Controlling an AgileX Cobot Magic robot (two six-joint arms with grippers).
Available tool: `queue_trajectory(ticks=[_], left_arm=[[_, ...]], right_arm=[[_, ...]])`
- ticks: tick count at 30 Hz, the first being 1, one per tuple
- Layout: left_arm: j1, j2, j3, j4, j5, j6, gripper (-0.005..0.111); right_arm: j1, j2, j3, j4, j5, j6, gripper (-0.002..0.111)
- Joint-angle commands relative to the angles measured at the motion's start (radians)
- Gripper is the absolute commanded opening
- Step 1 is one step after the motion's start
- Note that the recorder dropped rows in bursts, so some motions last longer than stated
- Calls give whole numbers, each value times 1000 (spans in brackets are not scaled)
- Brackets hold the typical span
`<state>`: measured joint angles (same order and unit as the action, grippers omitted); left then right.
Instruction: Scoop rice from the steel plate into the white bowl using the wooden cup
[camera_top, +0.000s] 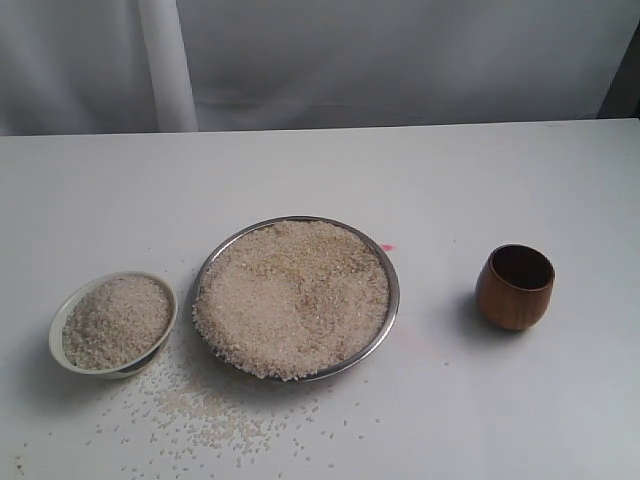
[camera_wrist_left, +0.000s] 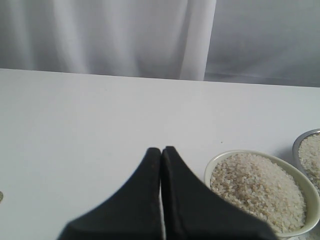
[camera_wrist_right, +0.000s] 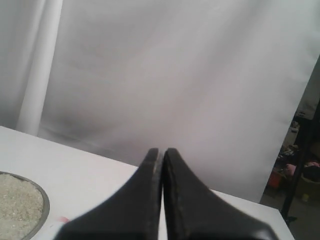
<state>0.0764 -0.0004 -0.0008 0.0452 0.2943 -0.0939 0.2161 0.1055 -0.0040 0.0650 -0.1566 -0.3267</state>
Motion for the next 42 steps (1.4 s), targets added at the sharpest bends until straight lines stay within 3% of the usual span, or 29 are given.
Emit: queue_trajectory(ticks=[1, 14, 42], left_arm=[[-6, 0, 1, -1, -10, -2, 0], [-6, 0, 1, -1, -10, -2, 0], [-6, 0, 1, -1, -10, -2, 0]], right_arm=[[-7, -58, 4, 7, 61, 6, 0], [-7, -76, 4, -12, 326, 6, 0], [-7, -76, 4, -12, 331, 9, 0]])
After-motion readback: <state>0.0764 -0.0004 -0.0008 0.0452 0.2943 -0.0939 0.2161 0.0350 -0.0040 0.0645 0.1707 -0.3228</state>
